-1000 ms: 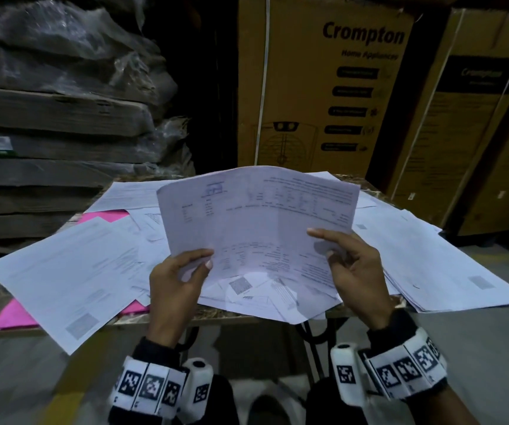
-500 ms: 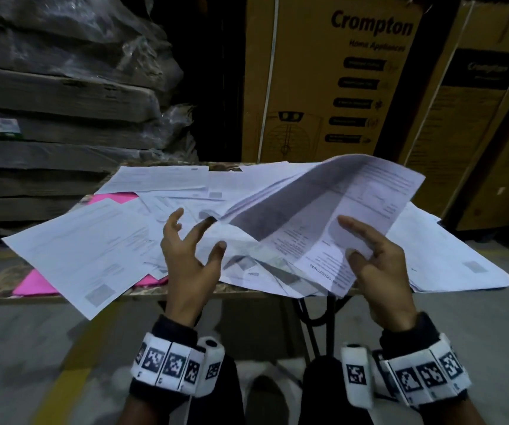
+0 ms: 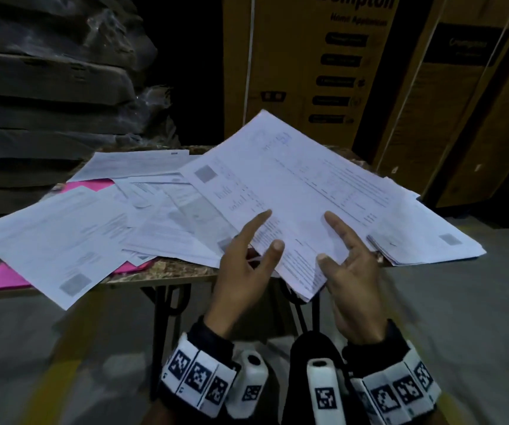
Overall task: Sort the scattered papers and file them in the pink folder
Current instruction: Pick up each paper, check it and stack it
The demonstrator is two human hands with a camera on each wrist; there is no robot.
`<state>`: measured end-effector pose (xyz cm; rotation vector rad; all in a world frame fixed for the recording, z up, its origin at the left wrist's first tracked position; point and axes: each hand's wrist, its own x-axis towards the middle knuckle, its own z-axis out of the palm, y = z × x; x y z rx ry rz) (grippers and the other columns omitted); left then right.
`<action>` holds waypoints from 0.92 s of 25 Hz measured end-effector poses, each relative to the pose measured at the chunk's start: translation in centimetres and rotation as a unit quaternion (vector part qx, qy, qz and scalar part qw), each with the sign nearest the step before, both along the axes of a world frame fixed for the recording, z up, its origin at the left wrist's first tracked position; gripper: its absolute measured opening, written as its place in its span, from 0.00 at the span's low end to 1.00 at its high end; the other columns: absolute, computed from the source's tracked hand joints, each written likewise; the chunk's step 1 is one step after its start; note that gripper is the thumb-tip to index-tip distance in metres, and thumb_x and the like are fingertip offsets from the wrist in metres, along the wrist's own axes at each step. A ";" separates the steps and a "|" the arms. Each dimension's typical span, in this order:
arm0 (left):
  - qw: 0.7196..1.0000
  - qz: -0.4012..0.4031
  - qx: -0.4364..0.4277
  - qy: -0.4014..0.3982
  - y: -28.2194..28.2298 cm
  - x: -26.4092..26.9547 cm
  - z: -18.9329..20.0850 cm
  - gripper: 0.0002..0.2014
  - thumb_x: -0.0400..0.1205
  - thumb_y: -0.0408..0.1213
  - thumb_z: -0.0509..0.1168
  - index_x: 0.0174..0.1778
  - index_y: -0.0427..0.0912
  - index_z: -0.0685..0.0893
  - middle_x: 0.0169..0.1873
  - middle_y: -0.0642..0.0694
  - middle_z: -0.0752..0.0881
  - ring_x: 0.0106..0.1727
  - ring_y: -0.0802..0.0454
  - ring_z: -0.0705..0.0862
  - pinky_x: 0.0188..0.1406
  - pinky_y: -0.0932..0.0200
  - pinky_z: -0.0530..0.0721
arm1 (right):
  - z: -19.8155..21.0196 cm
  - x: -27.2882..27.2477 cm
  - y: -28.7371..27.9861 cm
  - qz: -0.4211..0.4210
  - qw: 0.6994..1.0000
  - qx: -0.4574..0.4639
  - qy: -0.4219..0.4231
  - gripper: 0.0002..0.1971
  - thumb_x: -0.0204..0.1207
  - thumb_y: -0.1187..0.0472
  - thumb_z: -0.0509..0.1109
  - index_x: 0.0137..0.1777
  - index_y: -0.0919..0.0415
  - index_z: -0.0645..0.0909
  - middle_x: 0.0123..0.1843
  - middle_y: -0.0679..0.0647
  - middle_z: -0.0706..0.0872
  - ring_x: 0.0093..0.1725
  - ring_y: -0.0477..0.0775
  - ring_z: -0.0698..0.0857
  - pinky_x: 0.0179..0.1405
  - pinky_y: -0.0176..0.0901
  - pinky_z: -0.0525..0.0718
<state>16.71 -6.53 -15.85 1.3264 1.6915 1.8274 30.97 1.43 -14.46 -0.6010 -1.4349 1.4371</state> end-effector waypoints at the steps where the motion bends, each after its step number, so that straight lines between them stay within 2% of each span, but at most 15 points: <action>1: 1.000 -0.004 0.005 0.003 0.3 0.2 -0.1 0.22 0.84 0.46 0.69 0.75 0.54 0.79 0.69 0.62 0.81 0.69 0.69 0.79 0.63 0.69 0.80 | -0.3 -0.3 -0.1 0.002 1.000 0.006 -0.002 0.29 0.82 0.79 0.62 0.75 0.49 0.77 0.76 0.39 0.74 0.68 0.30 0.78 0.54 0.32 0.87; 2: 1.000 0.006 0.009 0.002 0.6 0.2 -0.1 0.19 0.85 0.42 0.69 0.73 0.51 0.82 0.68 0.60 0.83 0.69 0.68 0.79 0.64 0.68 0.80 | -0.6 -0.4 -0.3 0.004 1.000 0.009 -0.006 0.29 0.81 0.80 0.62 0.75 0.51 0.77 0.75 0.38 0.74 0.68 0.27 0.77 0.56 0.32 0.86; 4: 0.998 0.040 0.033 -0.020 0.6 -0.1 -0.3 0.15 0.84 0.34 0.70 0.67 0.47 0.86 0.65 0.56 0.87 0.68 0.63 0.82 0.67 0.60 0.82 | -1.2 -0.7 -0.5 0.000 1.000 0.025 -0.011 0.30 0.80 0.81 0.62 0.76 0.54 0.76 0.75 0.37 0.73 0.67 0.21 0.74 0.57 0.27 0.83; 6: 0.997 0.053 0.046 -0.045 0.5 -0.5 -0.5 0.15 0.83 0.26 0.69 0.63 0.44 0.88 0.62 0.54 0.88 0.67 0.61 0.83 0.69 0.57 0.82 | -1.9 -0.5 0.0 -0.011 0.999 0.042 -0.016 0.30 0.79 0.81 0.65 0.76 0.55 0.76 0.77 0.39 0.74 0.72 0.26 0.73 0.61 0.27 0.80; 8: 0.996 0.054 0.042 -0.050 0.0 -1.2 -0.5 0.17 0.82 0.21 0.68 0.62 0.43 0.89 0.62 0.56 0.88 0.67 0.64 0.83 0.70 0.63 0.80 | -2.3 0.2 0.9 -0.029 0.998 0.049 -0.019 0.29 0.78 0.78 0.69 0.75 0.53 0.77 0.76 0.39 0.76 0.73 0.31 0.75 0.63 0.30 0.81; 10: 0.998 0.047 0.029 -0.034 -0.3 -2.1 -0.4 0.19 0.82 0.20 0.67 0.63 0.44 0.88 0.63 0.59 0.86 0.67 0.68 0.81 0.69 0.67 0.79 | -2.3 1.3 2.2 -0.049 0.997 0.049 -0.018 0.27 0.79 0.75 0.70 0.75 0.53 0.78 0.73 0.39 0.80 0.69 0.32 0.79 0.62 0.34 0.84; 11: 0.999 0.042 0.018 -0.018 -0.4 -2.6 -0.3 0.19 0.82 0.20 0.67 0.64 0.46 0.88 0.64 0.61 0.86 0.68 0.68 0.80 0.69 0.67 0.79 | -2.3 1.9 2.9 -0.052 0.997 0.047 -0.022 0.26 0.79 0.74 0.71 0.73 0.53 0.80 0.71 0.39 0.82 0.68 0.37 0.82 0.63 0.42 0.86; 12: 0.999 0.037 0.006 -0.001 -0.5 -3.0 -0.3 0.20 0.82 0.21 0.68 0.64 0.47 0.88 0.63 0.63 0.86 0.68 0.69 0.80 0.69 0.67 0.79 | -2.4 2.5 3.6 -0.048 0.997 0.043 -0.035 0.24 0.79 0.72 0.73 0.71 0.52 0.82 0.69 0.40 0.84 0.67 0.47 0.85 0.64 0.54 0.87; 13: 0.999 0.031 -0.006 0.013 -0.4 -3.3 -0.2 0.20 0.82 0.22 0.68 0.64 0.49 0.88 0.63 0.64 0.86 0.67 0.69 0.81 0.68 0.67 0.79 | -2.4 3.1 4.2 -0.044 0.996 0.042 -0.058 0.22 0.78 0.70 0.74 0.69 0.50 0.84 0.68 0.40 0.86 0.65 0.62 0.86 0.61 0.66 0.87; 14: 0.999 0.026 -0.016 0.021 -0.3 -3.5 -0.1 0.20 0.82 0.22 0.68 0.64 0.50 0.88 0.62 0.64 0.86 0.67 0.69 0.81 0.67 0.68 0.79 | -2.4 3.8 4.8 -0.038 0.995 0.043 -0.083 0.20 0.78 0.67 0.75 0.68 0.49 0.85 0.68 0.40 0.86 0.62 0.75 0.85 0.57 0.74 0.86; 15: 0.999 0.020 -0.023 0.025 -0.1 -3.5 0.1 0.21 0.82 0.23 0.69 0.64 0.51 0.88 0.63 0.64 0.86 0.67 0.70 0.81 0.66 0.69 0.79 | -2.3 4.3 5.1 -0.032 0.993 0.046 -0.103 0.19 0.77 0.65 0.76 0.66 0.48 0.86 0.67 0.40 0.87 0.60 0.77 0.84 0.56 0.75 0.86; 17: 0.999 0.000 -0.034 0.030 0.5 -3.4 0.4 0.21 0.82 0.24 0.69 0.66 0.52 0.87 0.65 0.62 0.85 0.69 0.69 0.80 0.66 0.67 0.80 | -1.9 5.4 5.5 -0.027 0.992 0.044 -0.113 0.18 0.76 0.65 0.78 0.64 0.50 0.88 0.65 0.41 0.88 0.62 0.62 0.88 0.55 0.67 0.89; 18: 0.999 -0.011 -0.038 0.027 0.9 -3.2 0.7 0.21 0.82 0.25 0.69 0.67 0.52 0.87 0.67 0.60 0.85 0.70 0.66 0.79 0.67 0.64 0.81 | -1.6 5.9 5.7 -0.028 0.993 0.041 -0.106 0.18 0.75 0.66 0.78 0.64 0.52 0.88 0.64 0.42 0.89 0.61 0.58 0.88 0.52 0.61 0.91; 21: 1.000 -0.024 -0.019 0.000 3.0 -2.1 1.3 0.22 0.82 0.27 0.71 0.70 0.51 0.84 0.69 0.55 0.84 0.71 0.58 0.81 0.66 0.55 0.84 | -0.8 7.2 7.1 -0.058 0.994 0.048 -0.074 0.15 0.76 0.68 0.76 0.61 0.54 0.89 0.64 0.46 0.89 0.55 0.54 0.90 0.37 0.48 0.92; 23: 0.999 -0.017 -0.003 -0.050 4.6 -1.0 1.8 0.22 0.81 0.30 0.73 0.70 0.50 0.83 0.67 0.51 0.85 0.67 0.51 0.85 0.60 0.55 0.88 | -0.3 8.2 8.5 -0.096 0.991 0.064 -0.072 0.15 0.76 0.67 0.76 0.61 0.53 0.89 0.65 0.44 0.88 0.57 0.50 0.90 0.42 0.45 0.92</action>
